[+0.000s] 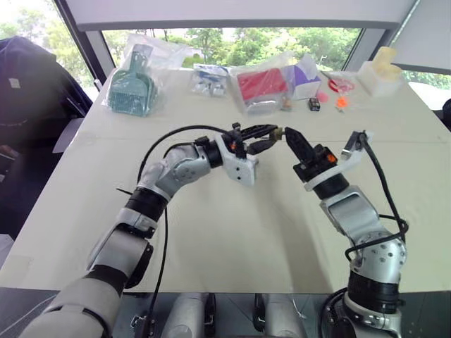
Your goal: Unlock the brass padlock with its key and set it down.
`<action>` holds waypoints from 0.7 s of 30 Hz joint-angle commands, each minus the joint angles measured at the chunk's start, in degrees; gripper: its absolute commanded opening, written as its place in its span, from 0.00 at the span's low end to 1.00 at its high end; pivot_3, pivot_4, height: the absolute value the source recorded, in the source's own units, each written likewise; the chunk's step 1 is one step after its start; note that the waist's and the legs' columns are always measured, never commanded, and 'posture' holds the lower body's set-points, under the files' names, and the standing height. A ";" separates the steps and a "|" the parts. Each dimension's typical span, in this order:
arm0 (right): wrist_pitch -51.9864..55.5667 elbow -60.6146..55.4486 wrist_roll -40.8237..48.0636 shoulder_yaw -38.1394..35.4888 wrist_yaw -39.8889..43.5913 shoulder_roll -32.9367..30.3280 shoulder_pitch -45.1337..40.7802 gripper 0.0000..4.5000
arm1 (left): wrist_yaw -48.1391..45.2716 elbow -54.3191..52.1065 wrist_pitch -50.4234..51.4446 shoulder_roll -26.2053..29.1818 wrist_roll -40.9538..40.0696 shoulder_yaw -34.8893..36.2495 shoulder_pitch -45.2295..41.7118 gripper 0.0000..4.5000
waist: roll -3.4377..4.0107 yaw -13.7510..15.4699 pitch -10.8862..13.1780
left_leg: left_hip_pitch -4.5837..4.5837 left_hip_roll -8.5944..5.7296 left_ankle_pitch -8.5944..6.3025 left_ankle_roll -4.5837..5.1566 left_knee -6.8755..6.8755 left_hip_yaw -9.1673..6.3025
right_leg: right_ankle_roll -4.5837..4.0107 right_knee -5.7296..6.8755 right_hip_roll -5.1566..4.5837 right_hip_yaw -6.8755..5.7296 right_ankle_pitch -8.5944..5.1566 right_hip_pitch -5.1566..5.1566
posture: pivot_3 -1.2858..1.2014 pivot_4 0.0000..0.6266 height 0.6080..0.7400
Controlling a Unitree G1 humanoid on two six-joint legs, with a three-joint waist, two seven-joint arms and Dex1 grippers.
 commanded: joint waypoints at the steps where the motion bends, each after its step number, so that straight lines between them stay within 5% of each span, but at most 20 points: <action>1: 0.86 -2.47 0.60 -1.26 5.15 -4.47 0.38 0.31 | -7.10 -1.06 0.47 0.43 -9.19 0.07 -2.94 0.17 | 0.01 -0.17 0.01 | 0.00 0.01 0.00 0.00 0.00 0.00 | 0.00 -0.01 0.00 0.00 0.00 0.00 | 0.52 0.24 0.96; 4: 3.17 -0.91 -2.89 -1.61 9.02 -12.20 0.04 0.66 | -9.71 -0.55 0.82 0.60 -11.37 -0.16 -3.33 0.17 | 0.01 -0.46 0.01 | 0.01 0.01 0.00 0.00 0.00 0.01 | 0.00 0.00 -0.01 0.00 0.00 0.00 | 0.52 0.24 0.96; 9: 3.83 -0.24 -3.31 -2.20 13.44 -16.87 -0.42 0.66 | -10.89 -1.42 1.02 0.16 -12.26 -0.45 -2.36 0.17 | 0.01 -0.74 0.01 | 0.02 0.02 0.00 0.01 0.00 -0.01 | 0.01 0.00 0.00 0.00 0.01 0.00 | 0.52 0.24 0.96; 21: 3.93 1.27 -3.25 -0.17 15.57 -14.19 -1.28 0.61 | -11.65 -6.39 2.65 -0.54 -13.58 -0.63 0.09 0.17 | 0.00 -1.23 0.01 | 0.01 0.02 0.00 0.02 0.01 -0.02 | 0.02 0.00 -0.01 0.00 0.01 0.01 | 0.52 0.24 0.96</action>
